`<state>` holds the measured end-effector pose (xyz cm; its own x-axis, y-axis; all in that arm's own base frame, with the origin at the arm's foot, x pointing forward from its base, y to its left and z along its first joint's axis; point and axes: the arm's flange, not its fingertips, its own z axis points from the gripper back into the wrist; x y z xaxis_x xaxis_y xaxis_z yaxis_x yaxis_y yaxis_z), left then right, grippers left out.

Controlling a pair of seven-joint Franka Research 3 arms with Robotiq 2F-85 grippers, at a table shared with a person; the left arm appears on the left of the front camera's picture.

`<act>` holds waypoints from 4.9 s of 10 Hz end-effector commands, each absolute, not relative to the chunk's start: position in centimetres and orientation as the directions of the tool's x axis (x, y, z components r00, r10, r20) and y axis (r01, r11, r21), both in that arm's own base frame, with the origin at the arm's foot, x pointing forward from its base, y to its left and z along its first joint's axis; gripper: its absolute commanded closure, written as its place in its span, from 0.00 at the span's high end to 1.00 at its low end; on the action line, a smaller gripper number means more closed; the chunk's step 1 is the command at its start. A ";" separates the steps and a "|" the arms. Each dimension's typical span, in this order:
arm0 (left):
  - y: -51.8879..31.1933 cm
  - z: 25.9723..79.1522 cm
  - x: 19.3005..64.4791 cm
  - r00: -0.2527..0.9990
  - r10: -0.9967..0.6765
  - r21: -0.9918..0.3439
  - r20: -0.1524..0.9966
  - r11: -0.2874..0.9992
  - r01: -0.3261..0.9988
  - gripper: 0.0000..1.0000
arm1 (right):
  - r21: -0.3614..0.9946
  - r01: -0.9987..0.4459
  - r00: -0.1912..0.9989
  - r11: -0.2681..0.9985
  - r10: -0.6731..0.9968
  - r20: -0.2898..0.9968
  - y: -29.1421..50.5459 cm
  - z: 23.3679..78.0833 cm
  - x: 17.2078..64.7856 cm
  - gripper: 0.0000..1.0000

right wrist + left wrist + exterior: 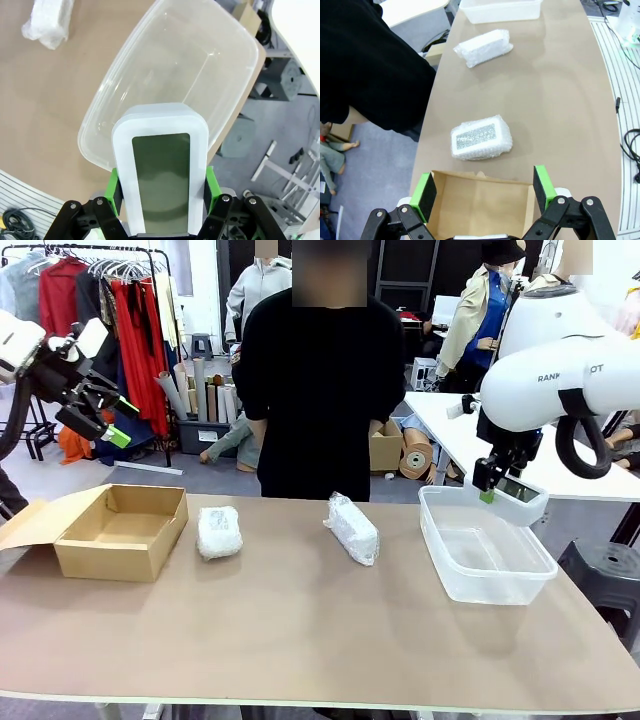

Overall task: Separate and place wrapped and unwrapped clocks.
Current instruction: If the picked Digital clock is wrapped, place it in the Package Box ; if not, place it in the Organizing box, then pick up the Digital clock indicated by the person.

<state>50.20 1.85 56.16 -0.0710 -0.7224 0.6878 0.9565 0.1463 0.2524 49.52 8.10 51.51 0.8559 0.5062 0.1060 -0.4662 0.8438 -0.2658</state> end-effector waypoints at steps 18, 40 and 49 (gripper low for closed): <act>1.8 56.2 50.2 -0.073 -0.720 0.253 0.690 0.146 0.956 1.00 | -0.113 0.085 0.989 0.990 -0.070 0.132 3.9 38.9 60.8 0.00; 1.8 56.2 50.2 -0.073 -0.720 0.253 0.690 0.146 0.956 1.00 | -0.092 0.106 0.994 0.990 -0.107 -0.002 2.6 32.5 61.1 1.00; 1.8 56.2 50.2 -0.073 -0.720 0.253 0.690 0.146 0.956 1.00 | -0.083 0.077 0.997 0.994 -0.076 0.023 2.3 33.9 61.0 1.00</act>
